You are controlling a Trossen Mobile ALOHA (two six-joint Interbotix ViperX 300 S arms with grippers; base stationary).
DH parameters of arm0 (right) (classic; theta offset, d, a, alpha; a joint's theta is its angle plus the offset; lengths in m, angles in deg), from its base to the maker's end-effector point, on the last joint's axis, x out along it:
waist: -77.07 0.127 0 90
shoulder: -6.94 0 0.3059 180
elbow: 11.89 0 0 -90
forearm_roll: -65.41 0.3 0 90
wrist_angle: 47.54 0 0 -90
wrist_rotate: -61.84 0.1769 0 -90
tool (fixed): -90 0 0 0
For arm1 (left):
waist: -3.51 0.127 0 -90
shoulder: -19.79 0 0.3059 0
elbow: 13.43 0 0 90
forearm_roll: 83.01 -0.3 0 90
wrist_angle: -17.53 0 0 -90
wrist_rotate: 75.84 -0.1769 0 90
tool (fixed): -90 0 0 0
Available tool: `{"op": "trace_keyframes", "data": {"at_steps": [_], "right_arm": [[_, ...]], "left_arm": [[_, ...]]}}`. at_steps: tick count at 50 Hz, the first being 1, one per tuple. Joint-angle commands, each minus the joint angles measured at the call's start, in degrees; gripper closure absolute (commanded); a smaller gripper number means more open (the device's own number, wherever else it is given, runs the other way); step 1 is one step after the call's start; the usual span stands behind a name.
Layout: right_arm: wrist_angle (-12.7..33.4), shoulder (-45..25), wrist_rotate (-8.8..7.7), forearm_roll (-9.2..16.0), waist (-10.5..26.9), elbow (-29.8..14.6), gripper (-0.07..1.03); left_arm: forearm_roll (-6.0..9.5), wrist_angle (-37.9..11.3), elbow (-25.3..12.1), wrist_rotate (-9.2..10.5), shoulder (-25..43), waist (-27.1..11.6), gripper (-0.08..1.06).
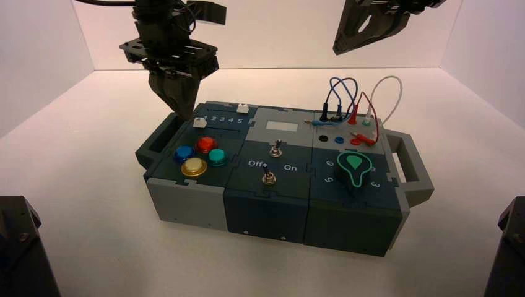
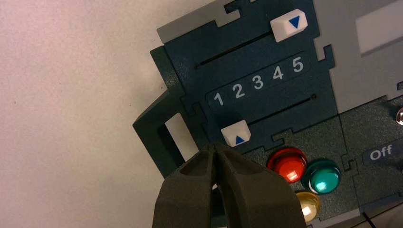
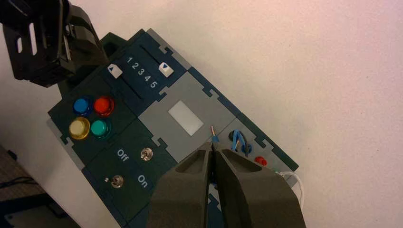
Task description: Move the bottom slider to position 3.
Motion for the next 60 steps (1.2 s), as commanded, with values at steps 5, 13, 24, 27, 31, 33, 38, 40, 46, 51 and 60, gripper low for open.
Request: {"op": "trace_keyframes", "data": {"at_steps": [5,13,24,27,31,33,38,40,46,51,60], "right_arm": [[-0.3,1.3,-0.09,0.0,0.4,-1.8,0.98],[-0.2,1.6,0.0,0.0,0.4,-1.7,0.98],[-0.2,1.6,0.0,0.0,0.4,-1.7,0.98],[-0.3,1.6,-0.09,0.0,0.4,-1.7,0.98],[-0.2,1.6,0.0,0.0,0.4,-1.7,0.98],[-0.2,1.7,0.0,-0.1,0.4,-1.7,0.98],[-0.2,1.7,-0.09,-0.1,0.4,-1.8,0.98],[-0.2,1.7,0.0,-0.1,0.4,-1.8,0.98],[-0.2,1.7,0.0,-0.1,0.4,-1.8,0.98],[-0.2,1.7,0.0,-0.2,0.4,-1.8,0.98],[-0.2,1.7,0.0,-0.2,0.4,-1.8,0.98]], "left_arm": [[-0.09,0.3,-1.6,0.0,0.3,-0.3,1.01],[-0.09,0.9,-1.8,-0.09,0.4,-0.4,1.01],[-0.09,1.0,-2.0,-0.18,0.7,-0.4,1.01],[-0.18,1.0,-2.1,-0.26,1.0,-0.4,1.01],[-0.18,1.0,-2.3,-0.35,1.3,-0.3,1.01],[-0.18,1.0,-2.4,-0.35,1.6,-0.3,1.01],[-0.18,1.0,-2.6,-0.35,1.9,-0.4,1.01],[-0.18,1.0,-2.7,-0.35,1.9,-0.4,1.01],[-0.18,1.0,-2.8,-0.35,1.9,-0.5,1.01],[-0.18,1.0,-2.8,-0.35,2.0,-1.2,1.01],[-0.18,1.0,-2.8,-0.35,2.0,-2.0,1.01]]}}
